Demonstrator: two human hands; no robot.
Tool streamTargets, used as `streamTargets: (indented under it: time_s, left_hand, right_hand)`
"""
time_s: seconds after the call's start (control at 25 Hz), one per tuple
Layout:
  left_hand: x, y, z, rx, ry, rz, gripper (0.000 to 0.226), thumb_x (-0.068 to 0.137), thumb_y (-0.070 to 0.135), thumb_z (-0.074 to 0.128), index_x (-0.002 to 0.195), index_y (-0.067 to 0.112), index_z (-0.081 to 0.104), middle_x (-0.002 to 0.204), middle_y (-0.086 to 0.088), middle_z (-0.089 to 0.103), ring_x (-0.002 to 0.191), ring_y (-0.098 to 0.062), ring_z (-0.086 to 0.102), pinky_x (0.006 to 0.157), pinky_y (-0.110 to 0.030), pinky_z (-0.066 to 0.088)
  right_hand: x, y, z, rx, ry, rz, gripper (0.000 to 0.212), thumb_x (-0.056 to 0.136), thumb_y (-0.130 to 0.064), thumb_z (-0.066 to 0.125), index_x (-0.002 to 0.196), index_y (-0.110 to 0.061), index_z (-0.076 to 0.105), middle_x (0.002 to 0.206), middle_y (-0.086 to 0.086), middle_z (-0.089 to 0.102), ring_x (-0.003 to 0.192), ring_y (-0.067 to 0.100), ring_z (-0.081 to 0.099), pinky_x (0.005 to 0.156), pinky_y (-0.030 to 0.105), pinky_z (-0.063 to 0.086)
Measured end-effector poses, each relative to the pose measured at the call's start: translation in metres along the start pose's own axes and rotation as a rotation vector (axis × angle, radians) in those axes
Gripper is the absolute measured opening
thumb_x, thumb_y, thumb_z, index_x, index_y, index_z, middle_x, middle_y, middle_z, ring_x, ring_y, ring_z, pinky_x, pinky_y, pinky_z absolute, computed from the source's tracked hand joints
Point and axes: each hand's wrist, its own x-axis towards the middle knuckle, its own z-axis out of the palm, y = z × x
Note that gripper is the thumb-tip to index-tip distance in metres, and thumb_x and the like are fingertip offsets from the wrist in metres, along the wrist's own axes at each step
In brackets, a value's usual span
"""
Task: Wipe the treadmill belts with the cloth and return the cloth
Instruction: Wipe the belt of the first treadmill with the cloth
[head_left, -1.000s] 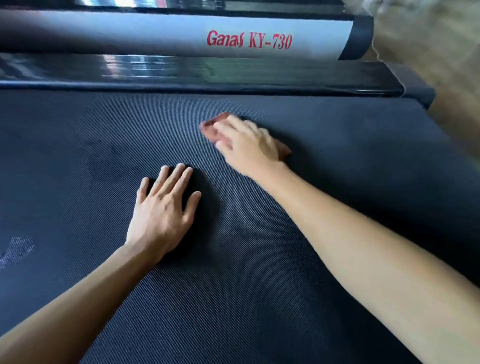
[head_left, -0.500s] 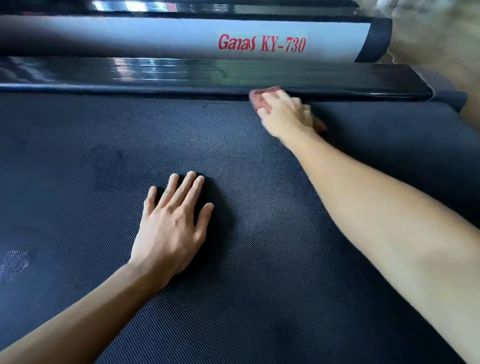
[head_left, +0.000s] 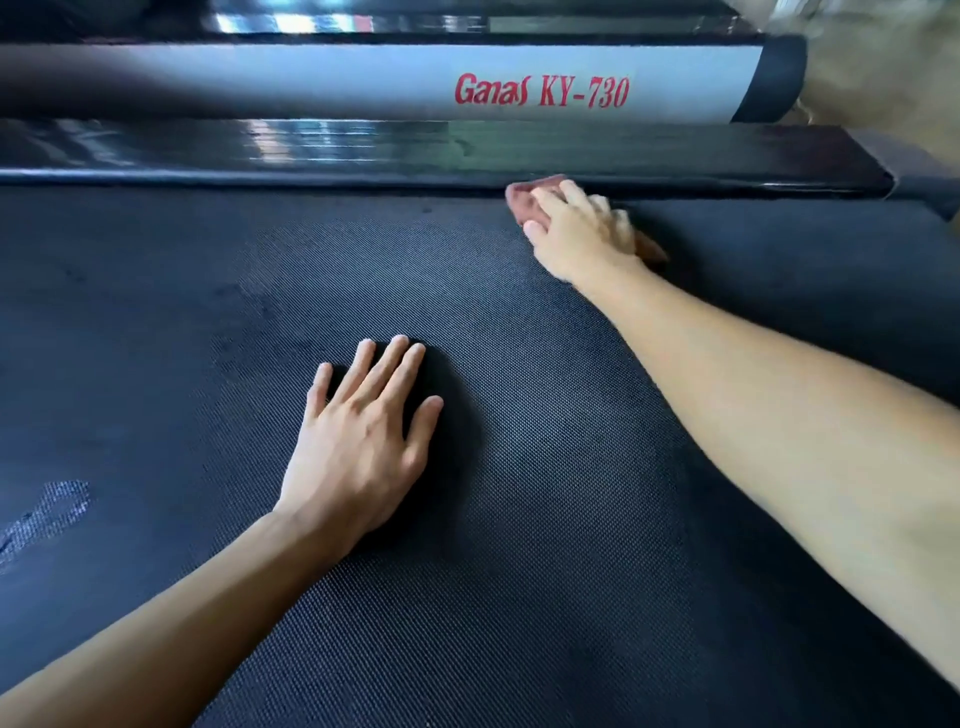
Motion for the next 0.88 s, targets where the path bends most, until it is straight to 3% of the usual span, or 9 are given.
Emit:
streamTargets:
  time_s: [0.16,0.28,0.44,0.6,0.76,0.88]
  left_hand:
    - [0.002,-0.001,0.001,-0.009,-0.001,-0.002,0.073,0.089,0.063,0.013,0.151,0.028,0.029,0.158,0.012,0.022,0.148,-0.015,0.013,0.12,-0.043,0.011]
    - [0.002,-0.001,0.003,-0.024,-0.002,-0.026,0.076,0.086,0.065,0.011,0.151,0.029,0.027,0.159,0.012,0.02,0.148,-0.014,0.012,0.12,-0.043,0.01]
    - [0.003,0.001,0.001,-0.015,-0.024,-0.016,0.072,0.089,0.06,0.018,0.151,0.025,0.03,0.158,0.009,0.023,0.148,-0.016,0.015,0.119,-0.044,0.013]
    - [0.005,-0.002,0.002,-0.085,0.016,-0.01,0.064,0.091,0.051,0.028,0.147,0.02,0.038,0.155,0.004,0.034,0.146,-0.019,0.022,0.119,-0.046,0.015]
    - [0.002,-0.006,-0.009,-0.268,0.139,-0.052,0.048,0.086,0.029,0.037,0.126,0.01,0.056,0.126,-0.009,0.059,0.119,-0.029,0.051,0.106,-0.041,0.036]
    - [-0.008,-0.008,-0.025,-0.443,0.175,-0.156,0.038,0.086,0.023,0.043,0.117,0.01,0.061,0.118,-0.009,0.061,0.111,-0.029,0.054,0.099,-0.037,0.04]
  right_hand:
    - [-0.063,-0.049,0.004,0.052,0.019,-0.294,0.045,0.093,-0.05,0.045,0.136,-0.038,0.047,0.144,-0.007,0.044,0.127,0.023,0.045,0.102,0.042,0.036]
    - [-0.119,-0.009,-0.013,0.084,0.048,-0.408,0.046,0.093,-0.052,0.045,0.138,-0.041,0.045,0.148,-0.01,0.041,0.128,0.022,0.046,0.103,0.044,0.037]
    - [-0.086,0.031,-0.021,-0.028,-0.009,-0.206,0.047,0.096,-0.051,0.042,0.141,-0.039,0.041,0.151,-0.006,0.037,0.128,0.029,0.045,0.103,0.046,0.036]
    - [-0.088,-0.019,-0.007,0.008,-0.037,-0.214,0.049,0.095,-0.052,0.041,0.143,-0.04,0.038,0.156,-0.005,0.029,0.135,0.026,0.036,0.106,0.045,0.031]
    - [-0.181,-0.05,-0.022,0.098,0.028,-0.236,0.047,0.093,-0.051,0.047,0.139,-0.044,0.044,0.153,-0.014,0.034,0.136,0.016,0.036,0.108,0.038,0.028]
    - [-0.264,-0.052,-0.04,0.049,0.037,-0.219,0.047,0.092,-0.053,0.047,0.139,-0.045,0.045,0.151,-0.017,0.036,0.134,0.015,0.04,0.107,0.039,0.034]
